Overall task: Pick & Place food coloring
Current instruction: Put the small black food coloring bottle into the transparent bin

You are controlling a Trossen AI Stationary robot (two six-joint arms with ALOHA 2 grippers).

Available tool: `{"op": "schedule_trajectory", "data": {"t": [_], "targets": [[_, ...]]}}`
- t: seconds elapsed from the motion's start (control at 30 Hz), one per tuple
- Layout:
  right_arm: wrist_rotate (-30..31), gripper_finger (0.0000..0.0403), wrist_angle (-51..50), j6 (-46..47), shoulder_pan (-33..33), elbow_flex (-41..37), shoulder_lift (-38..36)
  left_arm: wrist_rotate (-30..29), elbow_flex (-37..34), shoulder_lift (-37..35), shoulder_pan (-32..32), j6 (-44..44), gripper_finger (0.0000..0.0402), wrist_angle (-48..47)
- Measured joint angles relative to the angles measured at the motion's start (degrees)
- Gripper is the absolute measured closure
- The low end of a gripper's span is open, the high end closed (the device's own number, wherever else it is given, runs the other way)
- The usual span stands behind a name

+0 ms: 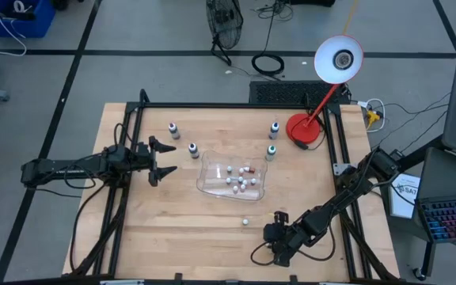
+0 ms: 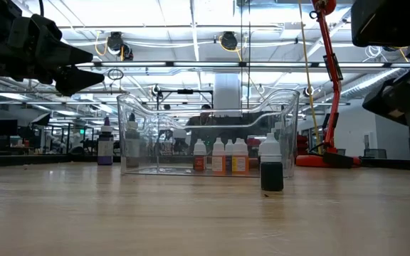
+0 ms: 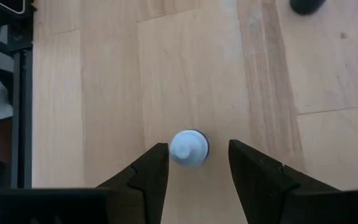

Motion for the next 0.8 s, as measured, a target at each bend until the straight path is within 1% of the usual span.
{"op": "schedule_trajectory", "data": {"t": [0.17,0.27,0.37,0.67,0.8], "targets": [[0.0,0.0248,0.7,-0.5,0.0,0.0,0.0,0.0,0.0,0.0,0.0,0.0,0.0023,0.0],[0.0,0.0249,2.8,-1.9,0.0,0.0,0.0,0.0,0.0,0.0,0.0,0.0,0.0023,0.0],[0.0,0.0257,3.0,-2.4,0.0,0.0,0.0,0.0,0.0,0.0,0.0,0.0,0.0023,0.0],[-0.1,0.0299,2.9,-3.1,0.0,0.0,0.0,0.0,0.0,0.0,0.0,0.0,0.0023,0.0],[0.0,0.0333,1.1,-3.6,0.0,0.1,-0.1,0.0,0.0,0.0,0.0,0.0,0.0023,0.0]]}}
